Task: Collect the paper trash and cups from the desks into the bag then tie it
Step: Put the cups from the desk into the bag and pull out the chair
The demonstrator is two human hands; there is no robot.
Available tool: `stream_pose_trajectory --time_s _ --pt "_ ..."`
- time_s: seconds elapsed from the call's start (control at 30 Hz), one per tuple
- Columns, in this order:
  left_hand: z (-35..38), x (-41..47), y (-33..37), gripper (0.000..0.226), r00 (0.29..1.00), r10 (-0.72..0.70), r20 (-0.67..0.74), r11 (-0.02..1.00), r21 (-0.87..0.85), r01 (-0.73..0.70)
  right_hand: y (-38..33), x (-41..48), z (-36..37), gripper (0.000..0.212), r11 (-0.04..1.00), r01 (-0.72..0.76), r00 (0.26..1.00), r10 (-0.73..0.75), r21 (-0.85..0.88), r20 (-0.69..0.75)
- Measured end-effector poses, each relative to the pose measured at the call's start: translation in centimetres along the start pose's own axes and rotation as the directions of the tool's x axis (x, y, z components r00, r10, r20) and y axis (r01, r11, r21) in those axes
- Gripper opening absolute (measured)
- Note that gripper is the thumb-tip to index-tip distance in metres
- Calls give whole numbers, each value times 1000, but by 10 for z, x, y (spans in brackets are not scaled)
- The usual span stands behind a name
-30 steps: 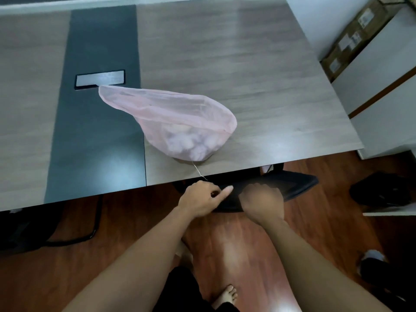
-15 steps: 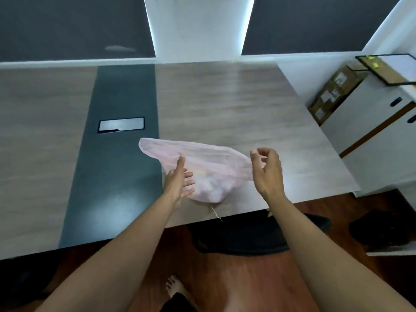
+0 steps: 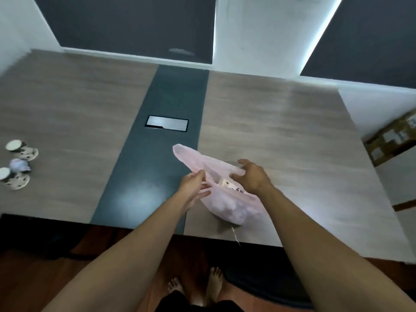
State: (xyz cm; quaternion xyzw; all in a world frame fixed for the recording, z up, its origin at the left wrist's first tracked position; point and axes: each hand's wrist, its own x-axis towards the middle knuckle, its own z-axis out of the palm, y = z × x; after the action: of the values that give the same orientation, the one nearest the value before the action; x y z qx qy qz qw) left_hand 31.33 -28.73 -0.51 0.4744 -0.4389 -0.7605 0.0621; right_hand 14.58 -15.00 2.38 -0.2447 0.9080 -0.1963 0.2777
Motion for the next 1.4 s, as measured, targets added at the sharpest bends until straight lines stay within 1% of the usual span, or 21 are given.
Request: stream_pose_trajectory --time_s 0.07,0.1,0.13,0.17,0.23,0.33,0.4,0.47,0.53,0.6,0.7,0.8,0.9,1.0,1.07,1.2,1.33,1.4 --pt "-20 -8 11 20 1000 23 -14 999 -39 -24 -15 12 6 47 991 4 998 -12 133 56" --pt "-30 -7 15 18 999 39 -29 998 -53 -40 -24 17 8 34 986 30 998 -39 165 54" --pt "-42 -6 17 20 997 60 -57 995 -79 -64 -36 20 11 25 981 70 996 -79 180 45" --pt "-53 -8 20 22 993 73 -88 991 -109 -82 -48 22 14 28 976 92 994 -102 200 43" --pt "-81 -12 23 24 983 90 -160 977 -179 -119 -78 21 21 38 960 86 991 -111 268 78" --pt "-119 -26 27 5 961 89 -260 962 -229 -151 -122 15 33 30 922 91 976 -157 377 148" --pt "-146 -36 32 12 933 101 -346 943 -265 -200 -155 10 44 27 886 105 963 -203 451 174" --pt "-177 -42 34 25 885 134 -447 923 -270 -276 -182 7 58 26 865 113 953 -234 489 193" --pt "-212 -52 37 33 844 166 -511 907 -256 -334 -211 3 73 25 849 127 940 -268 513 210" --pt "-245 -61 39 31 837 189 -514 904 -242 -352 -237 0 89 24 836 146 932 -296 529 210" --pt "-304 -73 46 27 836 193 -513 902 -242 -357 -280 -4 122 24 825 162 937 -300 541 177" --pt "-366 -80 53 34 840 203 -503 914 -210 -347 -320 -6 155 23 807 154 955 -270 570 124" --pt "-431 -87 63 41 839 253 -482 924 -136 -357 -356 -7 189 27 788 159 969 -239 594 58" --pt "-485 -82 70 47 834 274 -479 932 -83 -354 -386 -14 216 27 770 165 970 -241 616 41" --pt "-512 -81 75 49 823 283 -492 934 -52 -353 -402 -18 231 27 759 169 968 -247 629 39" --pt "-547 -73 86 49 796 350 -494 928 69 -366 -433 -15 248 23 718 157 968 -249 678 40" --pt "-568 -66 97 53 768 378 -517 923 148 -355 -460 0 248 24 700 163 960 -275 695 52" --pt "-576 -63 105 53 760 383 -524 921 160 -354 -475 11 247 23 685 160 955 -289 711 64"
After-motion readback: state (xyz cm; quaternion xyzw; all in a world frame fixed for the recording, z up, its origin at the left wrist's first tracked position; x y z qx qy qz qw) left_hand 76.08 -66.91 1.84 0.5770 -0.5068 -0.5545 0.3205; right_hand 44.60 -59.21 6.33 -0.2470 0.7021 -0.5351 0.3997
